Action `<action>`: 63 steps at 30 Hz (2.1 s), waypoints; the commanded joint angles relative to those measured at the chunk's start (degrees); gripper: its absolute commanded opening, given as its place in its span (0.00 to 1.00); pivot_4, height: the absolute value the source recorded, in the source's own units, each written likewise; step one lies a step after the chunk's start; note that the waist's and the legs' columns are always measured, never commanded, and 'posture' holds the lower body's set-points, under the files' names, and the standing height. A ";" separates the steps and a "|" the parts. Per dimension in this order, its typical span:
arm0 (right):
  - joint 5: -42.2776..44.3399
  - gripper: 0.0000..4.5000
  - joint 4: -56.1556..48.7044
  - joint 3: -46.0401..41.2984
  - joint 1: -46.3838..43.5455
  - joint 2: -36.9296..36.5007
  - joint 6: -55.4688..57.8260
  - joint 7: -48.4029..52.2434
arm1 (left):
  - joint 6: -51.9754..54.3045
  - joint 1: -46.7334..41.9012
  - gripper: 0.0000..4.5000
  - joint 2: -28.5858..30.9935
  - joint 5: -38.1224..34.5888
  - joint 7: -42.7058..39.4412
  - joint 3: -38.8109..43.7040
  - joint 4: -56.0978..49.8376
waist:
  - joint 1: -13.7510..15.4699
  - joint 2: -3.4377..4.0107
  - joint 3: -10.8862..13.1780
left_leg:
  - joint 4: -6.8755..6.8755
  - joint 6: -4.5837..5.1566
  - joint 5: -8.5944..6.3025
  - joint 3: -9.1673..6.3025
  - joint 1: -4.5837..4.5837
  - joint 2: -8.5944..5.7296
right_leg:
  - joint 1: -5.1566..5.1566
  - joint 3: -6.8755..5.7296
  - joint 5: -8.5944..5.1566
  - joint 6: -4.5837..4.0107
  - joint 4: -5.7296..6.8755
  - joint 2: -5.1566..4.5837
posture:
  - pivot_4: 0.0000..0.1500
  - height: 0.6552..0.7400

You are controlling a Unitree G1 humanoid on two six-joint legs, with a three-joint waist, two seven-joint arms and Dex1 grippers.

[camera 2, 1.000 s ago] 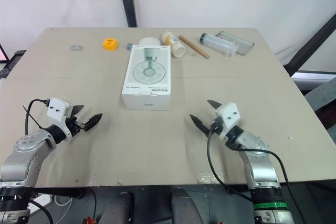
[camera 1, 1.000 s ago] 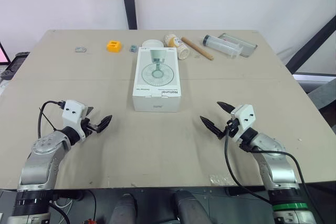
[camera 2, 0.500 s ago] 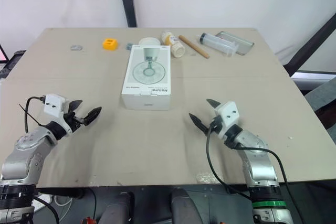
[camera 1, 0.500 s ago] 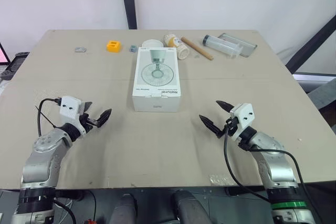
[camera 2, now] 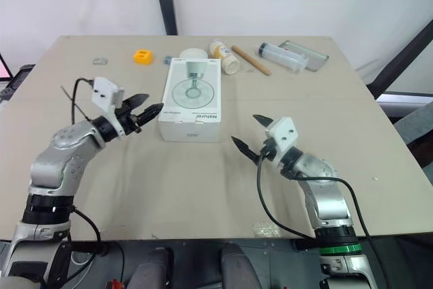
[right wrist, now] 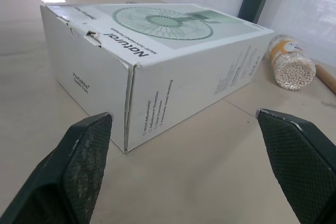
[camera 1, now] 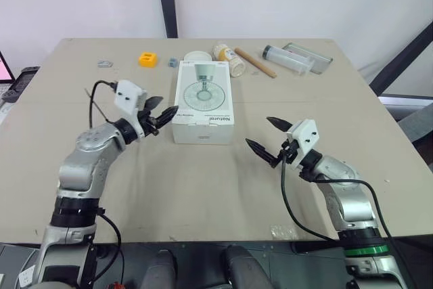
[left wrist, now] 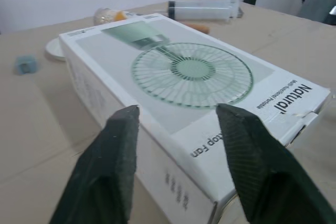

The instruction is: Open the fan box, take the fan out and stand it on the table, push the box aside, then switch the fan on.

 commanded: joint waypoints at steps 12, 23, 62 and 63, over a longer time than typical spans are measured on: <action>-1.00 1.00 -6.14 5.02 -3.73 3.28 2.91 -1.05 | -0.30 -4.55 0.00 -2.44 6.52 -0.84 -6.12 7.25 | 0.04 0.01 0.00 | 0.02 0.00 0.00 -0.01 0.01 -0.01 | 0.00 -0.01 0.00 0.00 0.01 0.00 | 1.00 1.00; -6.57 1.00 -1.71 12.08 -17.01 3.30 5.65 2.00 | 0.68 -3.38 0.00 -3.53 7.51 -0.19 -5.92 6.59 | 0.04 0.01 -0.01 | 0.03 0.00 0.01 -0.02 0.03 -0.02 | 0.03 -0.02 0.01 0.00 0.01 -0.01 | 1.00 1.00; -14.85 1.00 16.03 12.91 -28.16 5.85 -4.69 0.59 | 0.40 -2.89 0.00 -6.07 9.60 0.57 -6.41 6.32 | 0.04 0.01 -0.01 | 0.03 -0.01 0.01 -0.04 0.04 -0.03 | 0.06 -0.03 0.05 -0.05 0.01 -0.03 | 1.00 1.00; -14.92 1.00 16.23 12.76 -28.39 5.79 -5.04 0.29 | 0.34 -2.92 0.00 -6.06 9.62 0.51 -6.41 6.48 | 0.04 0.01 -0.01 | 0.03 -0.01 0.01 -0.04 0.04 -0.03 | 0.06 -0.03 0.05 -0.05 0.01 -0.03 | 1.00 1.00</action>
